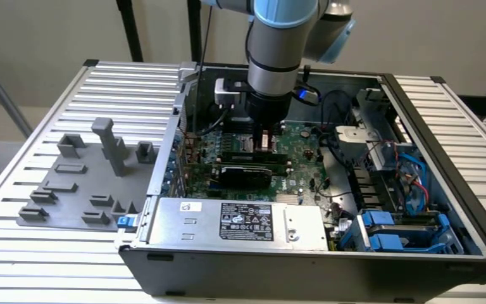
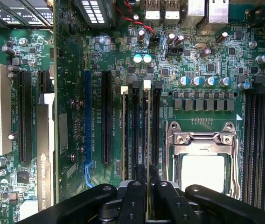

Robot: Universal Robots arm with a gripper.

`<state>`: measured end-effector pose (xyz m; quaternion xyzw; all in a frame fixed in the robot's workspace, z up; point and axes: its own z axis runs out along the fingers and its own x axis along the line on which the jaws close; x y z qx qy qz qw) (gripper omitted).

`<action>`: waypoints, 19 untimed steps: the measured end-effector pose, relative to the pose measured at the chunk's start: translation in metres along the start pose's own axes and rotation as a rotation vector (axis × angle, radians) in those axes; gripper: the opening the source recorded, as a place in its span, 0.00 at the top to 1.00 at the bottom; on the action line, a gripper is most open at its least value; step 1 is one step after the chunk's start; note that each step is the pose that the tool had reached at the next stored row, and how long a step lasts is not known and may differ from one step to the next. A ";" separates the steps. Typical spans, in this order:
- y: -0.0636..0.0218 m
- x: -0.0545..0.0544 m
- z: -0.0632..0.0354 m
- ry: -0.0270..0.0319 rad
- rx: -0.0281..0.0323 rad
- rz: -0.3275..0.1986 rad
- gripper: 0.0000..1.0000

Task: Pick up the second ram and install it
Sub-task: 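Insert the second ram into the second slot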

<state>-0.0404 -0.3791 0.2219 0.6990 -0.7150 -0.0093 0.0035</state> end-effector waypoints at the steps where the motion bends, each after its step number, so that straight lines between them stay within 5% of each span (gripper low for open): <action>1: 0.0001 0.000 0.0003 -0.0002 -0.0001 0.000 0.86; 16: 0.0003 0.000 0.0036 0.0000 -0.0004 0.000 0.86; 19: 0.0003 0.000 0.0037 -0.0001 0.0000 0.000 0.78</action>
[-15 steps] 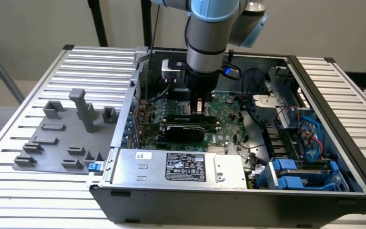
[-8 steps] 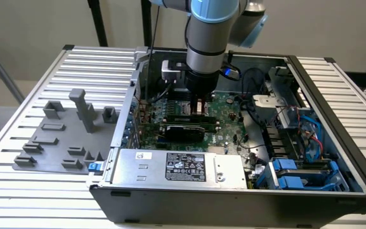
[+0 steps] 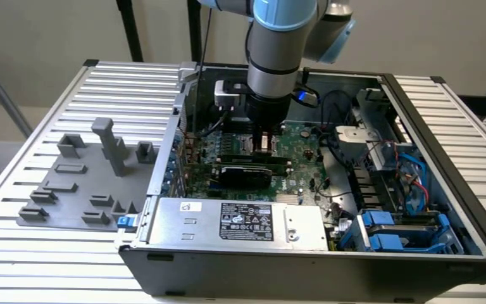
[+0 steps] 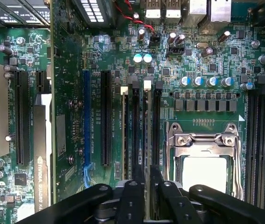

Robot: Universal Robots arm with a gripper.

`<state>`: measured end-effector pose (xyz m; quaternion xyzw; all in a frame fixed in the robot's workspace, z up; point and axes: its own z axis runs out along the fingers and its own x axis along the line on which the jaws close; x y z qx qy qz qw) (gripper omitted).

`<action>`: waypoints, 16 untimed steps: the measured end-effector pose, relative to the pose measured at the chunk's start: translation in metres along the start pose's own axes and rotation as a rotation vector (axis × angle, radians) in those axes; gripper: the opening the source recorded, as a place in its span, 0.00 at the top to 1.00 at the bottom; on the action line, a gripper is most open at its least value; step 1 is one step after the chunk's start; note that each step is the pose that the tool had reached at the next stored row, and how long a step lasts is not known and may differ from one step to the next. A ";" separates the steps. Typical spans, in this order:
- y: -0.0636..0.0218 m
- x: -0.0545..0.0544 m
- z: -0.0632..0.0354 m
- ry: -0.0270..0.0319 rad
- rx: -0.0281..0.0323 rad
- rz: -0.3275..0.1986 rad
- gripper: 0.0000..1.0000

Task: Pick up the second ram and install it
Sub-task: 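Insert the second ram into the second slot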

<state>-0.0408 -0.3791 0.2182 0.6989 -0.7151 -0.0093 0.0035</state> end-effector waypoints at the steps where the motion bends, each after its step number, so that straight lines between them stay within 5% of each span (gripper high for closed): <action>1: 0.0000 0.000 0.0000 -0.0001 0.0000 0.000 0.78; 16: 0.0003 0.000 -0.0230 -0.0003 0.0001 0.000 0.81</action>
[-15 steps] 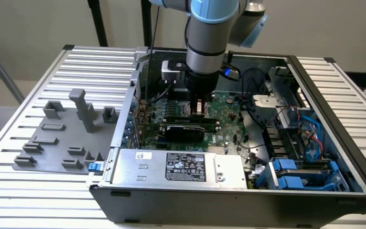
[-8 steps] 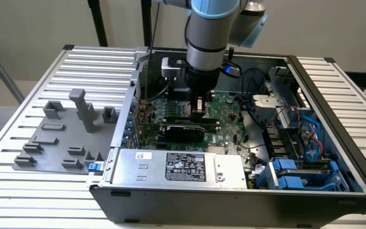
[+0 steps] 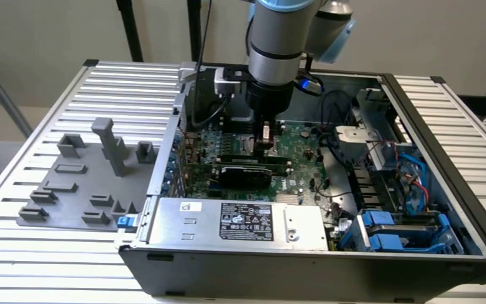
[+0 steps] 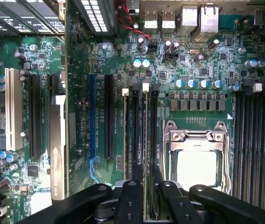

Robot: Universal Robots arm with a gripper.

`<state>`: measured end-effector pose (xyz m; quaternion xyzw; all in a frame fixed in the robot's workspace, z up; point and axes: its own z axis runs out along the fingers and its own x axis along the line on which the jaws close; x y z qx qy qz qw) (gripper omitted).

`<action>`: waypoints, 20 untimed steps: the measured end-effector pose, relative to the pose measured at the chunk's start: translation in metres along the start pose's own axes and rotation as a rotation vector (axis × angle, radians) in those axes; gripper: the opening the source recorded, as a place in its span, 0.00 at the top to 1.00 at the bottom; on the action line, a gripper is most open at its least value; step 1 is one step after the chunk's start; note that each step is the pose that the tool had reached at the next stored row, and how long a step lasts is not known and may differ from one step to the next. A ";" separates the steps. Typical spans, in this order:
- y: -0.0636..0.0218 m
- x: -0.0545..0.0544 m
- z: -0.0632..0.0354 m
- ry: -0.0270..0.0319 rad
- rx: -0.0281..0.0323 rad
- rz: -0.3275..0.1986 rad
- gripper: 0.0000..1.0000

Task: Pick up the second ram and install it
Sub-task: 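Insert the second ram into the second slot, then press down the second ram until it locks into place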

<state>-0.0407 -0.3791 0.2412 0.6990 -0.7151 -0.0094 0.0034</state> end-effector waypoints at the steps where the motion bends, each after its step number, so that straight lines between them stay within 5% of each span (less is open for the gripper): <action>1: 0.0000 0.000 0.0000 -0.0001 0.0000 0.000 0.81; 3: 0.0000 0.000 0.0000 0.0000 0.0000 0.000 0.89; 20: 0.0008 0.000 0.0010 0.0001 -0.0001 0.000 0.89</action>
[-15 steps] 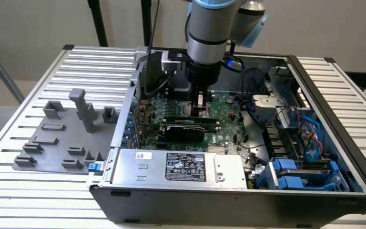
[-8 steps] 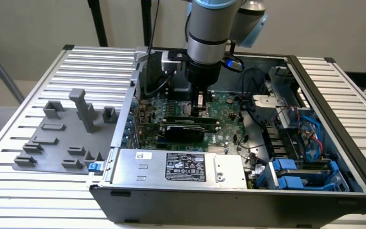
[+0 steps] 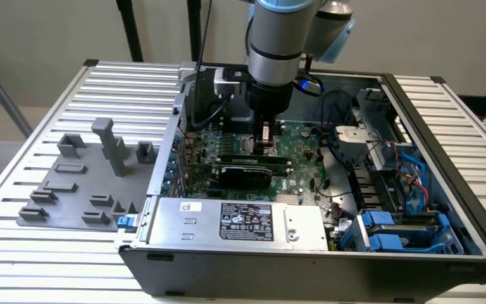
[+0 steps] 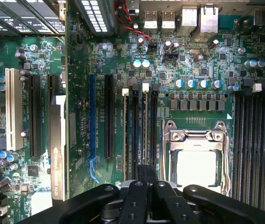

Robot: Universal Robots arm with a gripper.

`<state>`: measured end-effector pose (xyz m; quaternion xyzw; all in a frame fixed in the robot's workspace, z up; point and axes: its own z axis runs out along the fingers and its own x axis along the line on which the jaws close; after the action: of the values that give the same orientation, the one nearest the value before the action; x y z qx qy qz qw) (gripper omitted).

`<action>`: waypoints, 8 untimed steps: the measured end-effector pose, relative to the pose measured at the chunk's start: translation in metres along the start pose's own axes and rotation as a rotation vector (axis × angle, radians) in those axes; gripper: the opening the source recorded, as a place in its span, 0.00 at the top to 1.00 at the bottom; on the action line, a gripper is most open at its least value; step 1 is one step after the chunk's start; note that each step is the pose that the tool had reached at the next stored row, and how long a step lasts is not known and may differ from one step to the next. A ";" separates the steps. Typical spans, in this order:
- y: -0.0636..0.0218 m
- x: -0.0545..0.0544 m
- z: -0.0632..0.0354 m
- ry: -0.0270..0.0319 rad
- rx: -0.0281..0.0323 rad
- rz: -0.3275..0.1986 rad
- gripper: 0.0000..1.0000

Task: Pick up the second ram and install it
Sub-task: 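Press down the second ram until it locks into place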

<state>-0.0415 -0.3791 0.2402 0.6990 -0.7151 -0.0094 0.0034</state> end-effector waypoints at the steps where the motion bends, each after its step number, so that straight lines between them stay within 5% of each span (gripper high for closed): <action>1: 0.0007 0.000 0.0008 -0.0001 0.0002 0.000 0.89; 8: 0.0027 0.000 0.0080 -0.0002 0.0067 0.000 0.89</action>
<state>-0.0443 -0.3791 0.2322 0.6989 -0.7151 -0.0071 0.0010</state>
